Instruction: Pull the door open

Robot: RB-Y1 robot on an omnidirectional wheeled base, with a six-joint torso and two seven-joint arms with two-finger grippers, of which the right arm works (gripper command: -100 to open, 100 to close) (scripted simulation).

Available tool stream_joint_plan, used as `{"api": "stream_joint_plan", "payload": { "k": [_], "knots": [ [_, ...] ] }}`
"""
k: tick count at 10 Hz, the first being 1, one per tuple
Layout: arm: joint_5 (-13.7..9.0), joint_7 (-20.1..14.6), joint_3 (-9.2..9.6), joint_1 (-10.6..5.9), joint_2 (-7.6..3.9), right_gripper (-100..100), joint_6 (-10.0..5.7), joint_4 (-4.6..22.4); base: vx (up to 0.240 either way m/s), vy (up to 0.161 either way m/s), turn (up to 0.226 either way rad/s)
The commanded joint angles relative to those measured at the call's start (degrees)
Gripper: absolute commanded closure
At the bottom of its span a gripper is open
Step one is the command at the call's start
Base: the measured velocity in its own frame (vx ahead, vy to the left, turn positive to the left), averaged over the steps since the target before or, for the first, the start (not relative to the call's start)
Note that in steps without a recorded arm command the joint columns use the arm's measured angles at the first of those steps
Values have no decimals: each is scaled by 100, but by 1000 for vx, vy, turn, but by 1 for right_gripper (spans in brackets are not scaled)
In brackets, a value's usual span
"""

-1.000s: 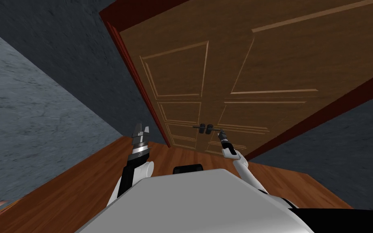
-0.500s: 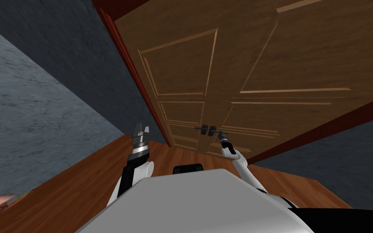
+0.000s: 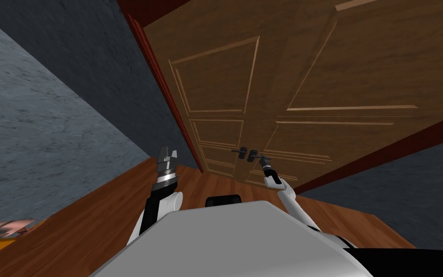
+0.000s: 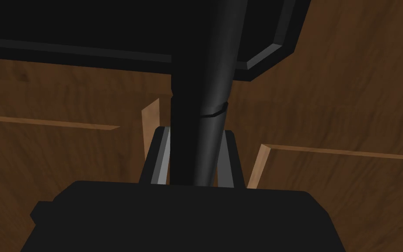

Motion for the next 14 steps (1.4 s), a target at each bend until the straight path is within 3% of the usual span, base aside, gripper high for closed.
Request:
{"api": "stream_joint_plan", "payload": {
  "k": [1, 8, 9, 10, 14],
  "knots": [
    [-7, -44, -6, 101, -64, 100, 10, 2, -160, -21, 57],
    [21, -496, 585, 360, -358, 100, -138, -329, -215, -47, 144],
    [25, -532, 642, 375, -376, 100, -151, -360, -178, -60, 149],
    [13, -500, 560, 378, -389, 100, -123, -328, -70, -27, 24],
    [30, -757, 812, 646, -611, 100, -340, -488, -193, -61, 126]
  ]
}}
